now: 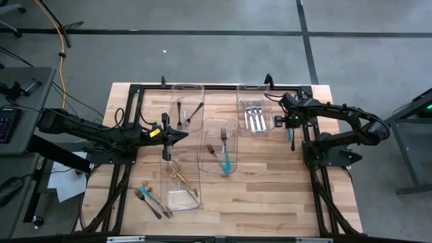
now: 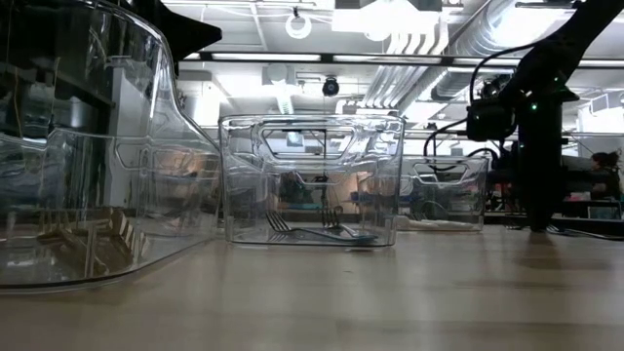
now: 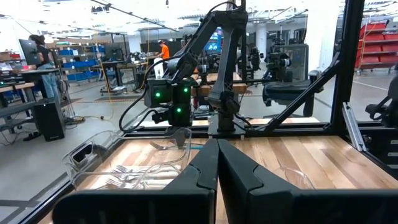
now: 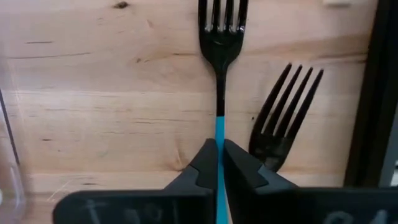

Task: Sort silverware by color (type)
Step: Put the blue fork into the center transparent bin, then adjust the bottom left transparent bin on the table

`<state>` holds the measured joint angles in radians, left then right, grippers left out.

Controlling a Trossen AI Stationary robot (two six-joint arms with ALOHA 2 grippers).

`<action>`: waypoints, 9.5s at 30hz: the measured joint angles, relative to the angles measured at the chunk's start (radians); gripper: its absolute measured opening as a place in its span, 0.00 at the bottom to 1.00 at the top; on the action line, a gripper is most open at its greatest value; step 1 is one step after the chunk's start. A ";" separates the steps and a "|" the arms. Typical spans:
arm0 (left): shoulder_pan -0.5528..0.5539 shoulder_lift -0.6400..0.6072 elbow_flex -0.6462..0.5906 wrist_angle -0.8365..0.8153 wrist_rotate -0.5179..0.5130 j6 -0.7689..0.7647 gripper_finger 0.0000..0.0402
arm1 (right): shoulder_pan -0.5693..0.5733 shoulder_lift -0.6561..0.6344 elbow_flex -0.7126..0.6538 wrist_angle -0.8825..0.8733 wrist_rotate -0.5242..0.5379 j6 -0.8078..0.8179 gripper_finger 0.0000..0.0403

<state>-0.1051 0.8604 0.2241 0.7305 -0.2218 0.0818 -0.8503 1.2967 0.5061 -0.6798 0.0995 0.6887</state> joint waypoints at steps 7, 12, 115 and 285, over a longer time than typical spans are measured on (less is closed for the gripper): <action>0.000 0.000 0.000 0.000 0.000 0.000 0.00 | 0.026 -0.067 0.085 -0.023 0.097 -0.017 0.00; 0.000 0.000 0.000 -0.005 0.003 0.000 0.00 | 0.025 -0.140 0.161 -0.076 0.111 -0.056 0.01; 0.000 0.000 0.000 -0.008 0.003 -0.071 0.00 | -0.123 0.058 0.194 -0.066 0.088 -0.174 0.00; -0.332 0.109 0.331 -0.447 0.027 -0.107 0.13 | 1.005 -0.249 -0.031 1.124 0.382 -0.742 0.26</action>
<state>-0.4371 0.9692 0.5553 0.2833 -0.1946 -0.0252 0.1547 1.0477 0.4747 0.4438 0.4816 -0.0528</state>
